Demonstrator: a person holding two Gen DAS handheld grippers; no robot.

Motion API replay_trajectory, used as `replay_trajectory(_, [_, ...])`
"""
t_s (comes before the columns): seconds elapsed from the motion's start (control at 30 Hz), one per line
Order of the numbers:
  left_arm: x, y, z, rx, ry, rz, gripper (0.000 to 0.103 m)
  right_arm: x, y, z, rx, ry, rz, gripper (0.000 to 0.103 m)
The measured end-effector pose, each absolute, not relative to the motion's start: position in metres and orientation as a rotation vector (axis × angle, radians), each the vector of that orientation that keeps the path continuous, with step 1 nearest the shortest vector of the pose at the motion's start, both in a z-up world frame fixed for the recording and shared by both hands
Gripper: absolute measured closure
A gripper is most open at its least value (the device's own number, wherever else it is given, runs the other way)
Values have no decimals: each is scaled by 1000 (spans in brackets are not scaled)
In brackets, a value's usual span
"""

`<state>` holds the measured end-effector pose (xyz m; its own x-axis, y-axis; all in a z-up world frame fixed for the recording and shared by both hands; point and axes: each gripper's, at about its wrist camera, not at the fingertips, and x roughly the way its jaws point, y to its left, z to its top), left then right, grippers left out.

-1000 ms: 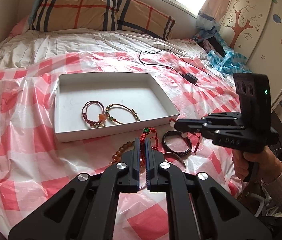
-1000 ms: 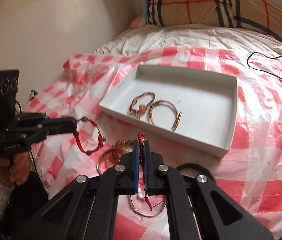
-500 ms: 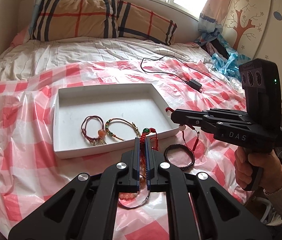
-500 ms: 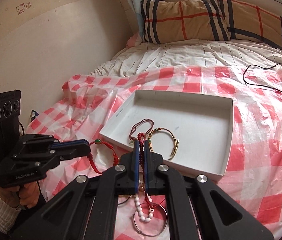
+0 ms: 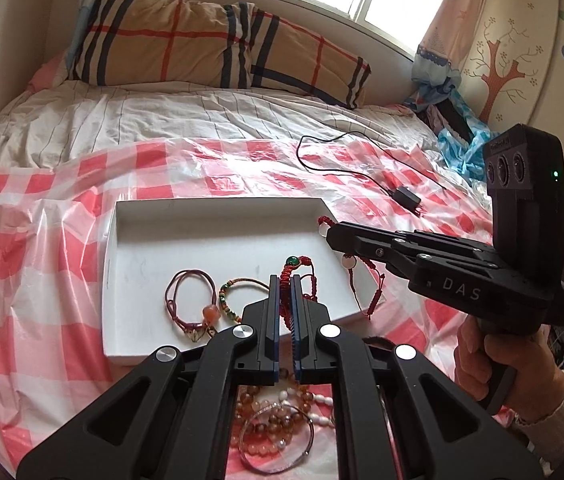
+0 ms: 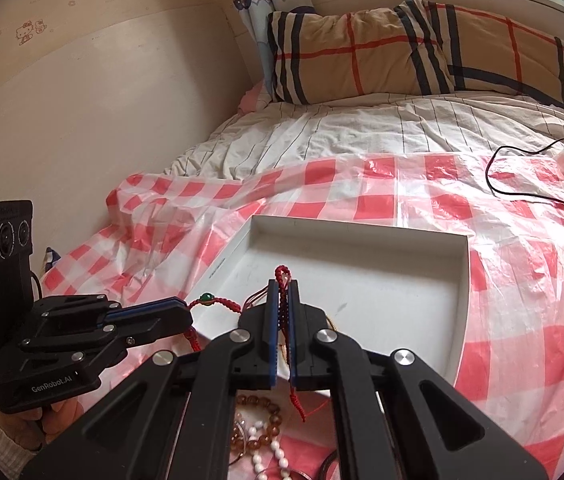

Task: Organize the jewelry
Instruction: 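Carry both red bracelets into the white box and open both tools, then close the right tool on the black braided bracelet while the left tool grasps a bangle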

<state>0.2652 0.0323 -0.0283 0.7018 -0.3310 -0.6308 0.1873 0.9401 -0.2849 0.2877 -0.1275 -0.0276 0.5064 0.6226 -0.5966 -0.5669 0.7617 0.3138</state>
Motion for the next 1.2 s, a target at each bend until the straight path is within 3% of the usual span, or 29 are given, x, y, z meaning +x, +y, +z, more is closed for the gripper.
replay_trajectory(0.2, [291,36,-44,-237,750,-264,99,308,-120,-41,75,763,685,98])
replay_trajectory(0.27, [302,36,-54,-240,777,-246,98,318,-119,-50,76,793,657,76])
replay_trajectory(0.3, [308,37,-61,-233,802,-223,98,321,-121,-54,81,794,635,48])
replay_trajectory(0.33, [314,38,-71,-225,829,-192,98,321,-123,-55,81,785,623,46])
replay_trajectory(0.5, [309,50,-86,-213,876,-139,93,302,-134,-56,72,788,626,46])
replay_trajectory(0.73, [266,57,-76,-198,893,-134,65,255,-156,-70,70,847,622,46])
replay_trajectory(0.8, [250,54,-79,-170,905,-144,61,241,-165,-76,77,869,613,46])
replay_trajectory(1.2, [200,30,-116,-55,987,-163,60,212,-207,-108,63,961,469,46])
